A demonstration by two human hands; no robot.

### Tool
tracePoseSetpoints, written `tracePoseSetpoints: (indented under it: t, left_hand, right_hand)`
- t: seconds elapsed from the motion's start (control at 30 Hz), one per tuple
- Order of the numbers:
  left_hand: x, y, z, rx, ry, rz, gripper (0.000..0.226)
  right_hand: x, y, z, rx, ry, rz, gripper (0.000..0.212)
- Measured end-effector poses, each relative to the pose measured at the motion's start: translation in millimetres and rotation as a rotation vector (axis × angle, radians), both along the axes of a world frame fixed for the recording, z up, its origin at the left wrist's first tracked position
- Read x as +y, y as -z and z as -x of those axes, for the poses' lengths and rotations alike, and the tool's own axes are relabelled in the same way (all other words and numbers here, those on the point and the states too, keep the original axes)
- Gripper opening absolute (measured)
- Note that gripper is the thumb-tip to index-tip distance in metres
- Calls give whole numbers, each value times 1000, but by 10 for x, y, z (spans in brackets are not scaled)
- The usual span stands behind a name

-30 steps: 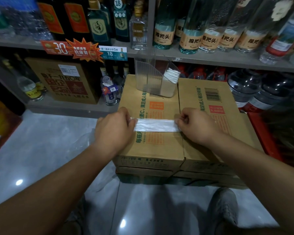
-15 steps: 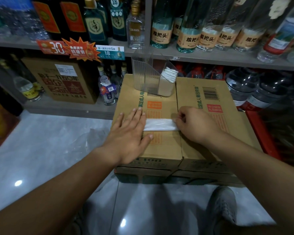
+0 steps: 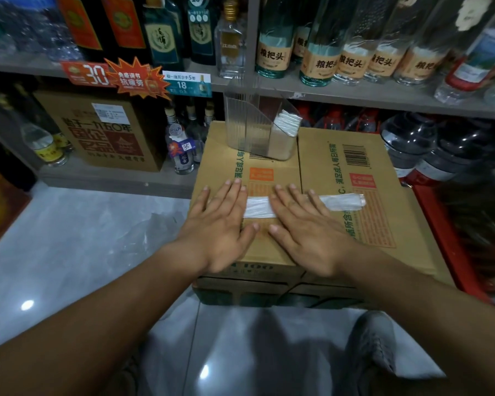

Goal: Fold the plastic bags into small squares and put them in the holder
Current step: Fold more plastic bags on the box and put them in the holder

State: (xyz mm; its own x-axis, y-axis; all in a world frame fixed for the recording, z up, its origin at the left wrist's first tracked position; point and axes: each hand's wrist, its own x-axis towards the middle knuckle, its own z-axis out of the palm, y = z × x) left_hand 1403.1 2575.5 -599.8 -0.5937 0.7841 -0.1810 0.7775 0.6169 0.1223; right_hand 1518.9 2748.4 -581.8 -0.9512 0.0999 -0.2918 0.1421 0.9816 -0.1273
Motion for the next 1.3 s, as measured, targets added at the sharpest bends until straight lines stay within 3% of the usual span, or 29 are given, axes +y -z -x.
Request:
tracePoseSetpoints:
  t: [0.27, 0.4, 0.6, 0.73, 0.87, 1.1, 1.3]
  left_hand:
    - [-152, -70, 41, -67, 21, -158, 90]
    - [-372, -96, -38, -87, 71, -325, 80]
    - [-624, -7, -46, -65, 184, -395, 69]
    - [-660, 5, -42, -62, 149, -413, 60]
    - [-687, -37, -47, -79, 112, -468, 45]
    - [-731, -80, -48, -216, 98, -582, 17]
    - [-595, -222, -104, -487, 17, -783, 9]
  right_hand:
    - [190, 14, -170, 101, 13, 34, 85]
    - [118, -48, -240, 142, -10, 60, 85]
    - [26, -75, -351, 221, -33, 10, 73]
    - [-87, -126, -337, 357, -59, -10, 58]
    - [-236, -71, -307, 328, -139, 86, 48]
    - [-251, -13, -253, 393, -124, 116, 39]
    - [-325, -22, -234, 597, -80, 211, 23]
